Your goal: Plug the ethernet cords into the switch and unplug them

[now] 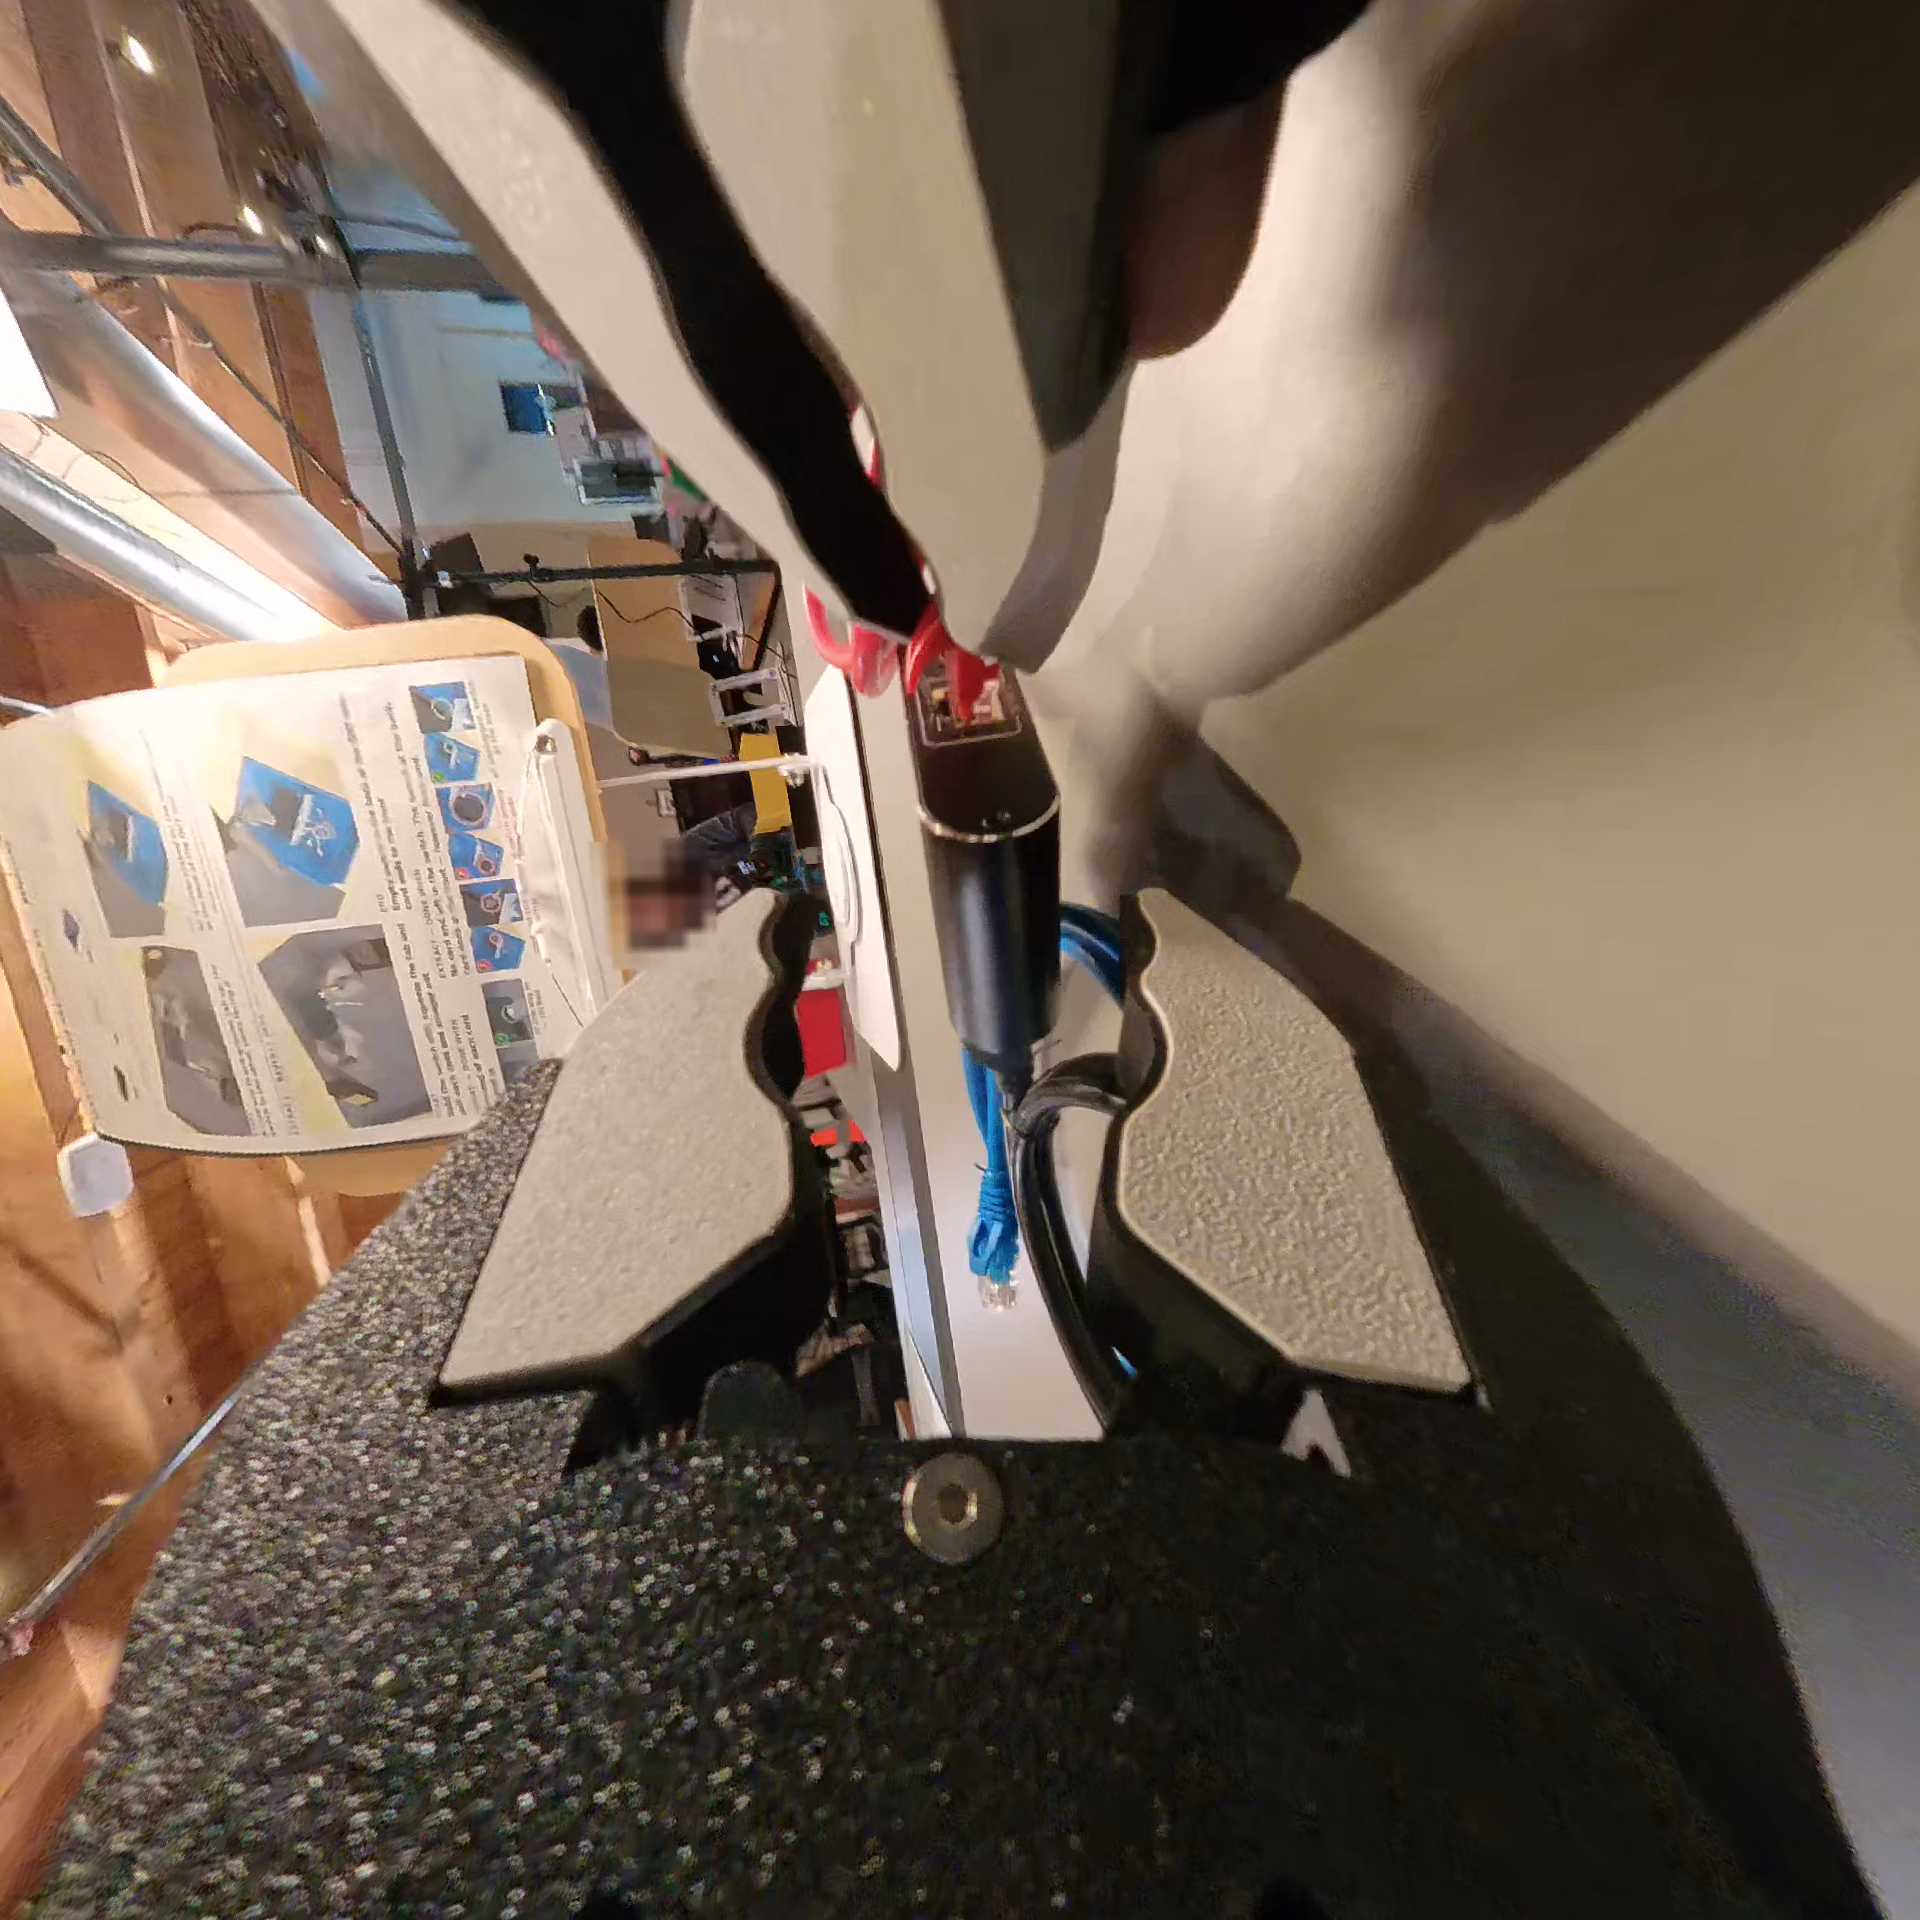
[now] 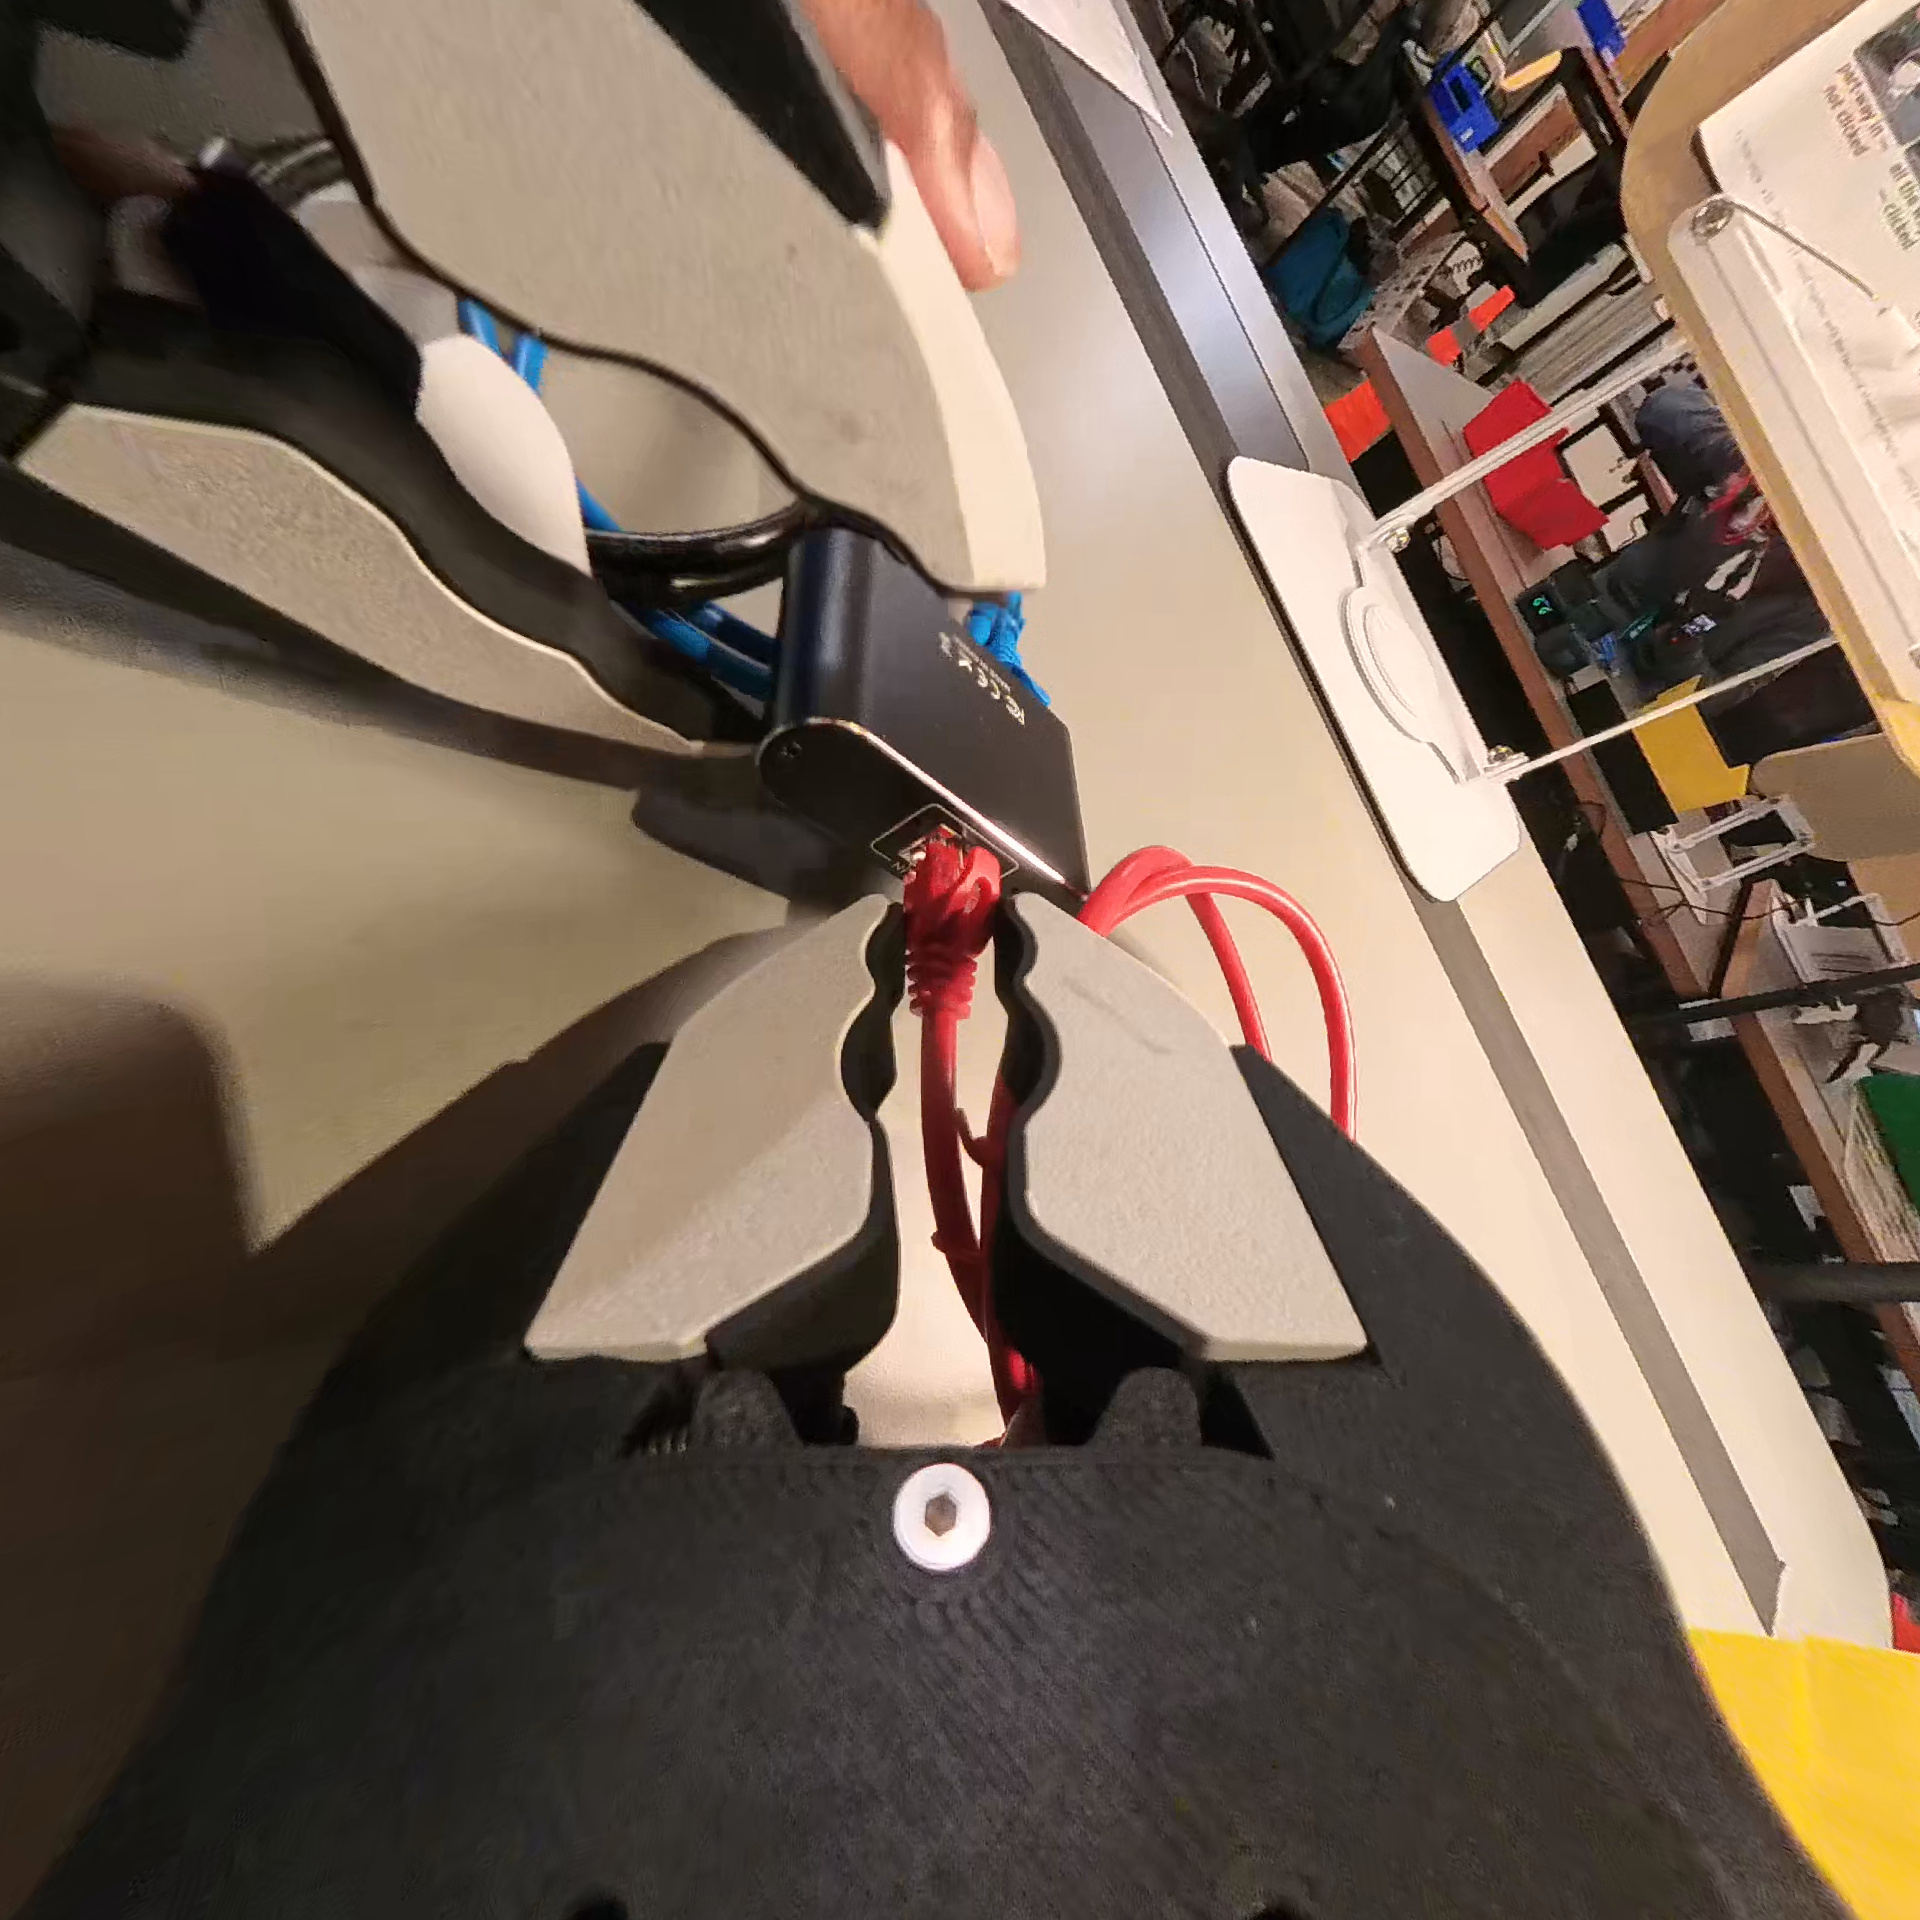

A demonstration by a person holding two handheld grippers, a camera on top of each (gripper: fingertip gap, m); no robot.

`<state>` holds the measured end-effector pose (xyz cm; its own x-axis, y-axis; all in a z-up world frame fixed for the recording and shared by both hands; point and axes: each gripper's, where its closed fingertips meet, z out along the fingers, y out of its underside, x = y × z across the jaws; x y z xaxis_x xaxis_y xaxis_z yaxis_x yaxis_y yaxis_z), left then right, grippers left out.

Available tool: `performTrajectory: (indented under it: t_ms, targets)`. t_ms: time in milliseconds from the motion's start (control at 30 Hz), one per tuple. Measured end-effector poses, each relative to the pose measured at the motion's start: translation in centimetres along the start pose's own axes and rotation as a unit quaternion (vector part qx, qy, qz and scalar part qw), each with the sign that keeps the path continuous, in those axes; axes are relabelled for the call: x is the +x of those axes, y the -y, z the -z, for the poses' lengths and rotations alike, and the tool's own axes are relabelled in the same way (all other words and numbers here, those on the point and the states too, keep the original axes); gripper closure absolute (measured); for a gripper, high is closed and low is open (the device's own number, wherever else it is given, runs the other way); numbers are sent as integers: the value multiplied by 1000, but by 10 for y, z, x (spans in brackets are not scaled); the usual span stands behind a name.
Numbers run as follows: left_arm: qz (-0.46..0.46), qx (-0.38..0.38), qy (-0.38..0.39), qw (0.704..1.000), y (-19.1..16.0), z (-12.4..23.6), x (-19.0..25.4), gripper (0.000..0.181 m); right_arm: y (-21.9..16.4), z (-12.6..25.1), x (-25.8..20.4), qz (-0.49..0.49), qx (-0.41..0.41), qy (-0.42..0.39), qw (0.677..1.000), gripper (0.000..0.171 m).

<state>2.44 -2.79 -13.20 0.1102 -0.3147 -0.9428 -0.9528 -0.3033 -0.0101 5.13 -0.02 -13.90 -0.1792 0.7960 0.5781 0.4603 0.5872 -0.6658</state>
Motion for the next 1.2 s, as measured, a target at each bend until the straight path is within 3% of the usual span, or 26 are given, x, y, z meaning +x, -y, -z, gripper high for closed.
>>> performTrajectory:
  t_ms: [633,733,800,933,1033,1200]
  targets:
    - [13,-17,6,1000,-10,-2,-5,124,13,3,-8,-38,9,-3,999,155]
    - [3,-9,4,1000,-7,-5,1,133,18,3,-12,-32,18,3,999,155]
    - [2,12,8,1000,-4,-8,4,151,18,2,-15,-24,24,8,999,155]
    - [13,46,4,999,-2,-13,7,155,14,-1,-14,-5,29,10,1000,155]
    - [16,20,-1,1000,-3,-15,7,155,13,-3,-11,43,33,-20,998,154]
    - [6,-8,-8,1000,-7,-13,10,155,21,0,-13,212,43,-104,971,147]
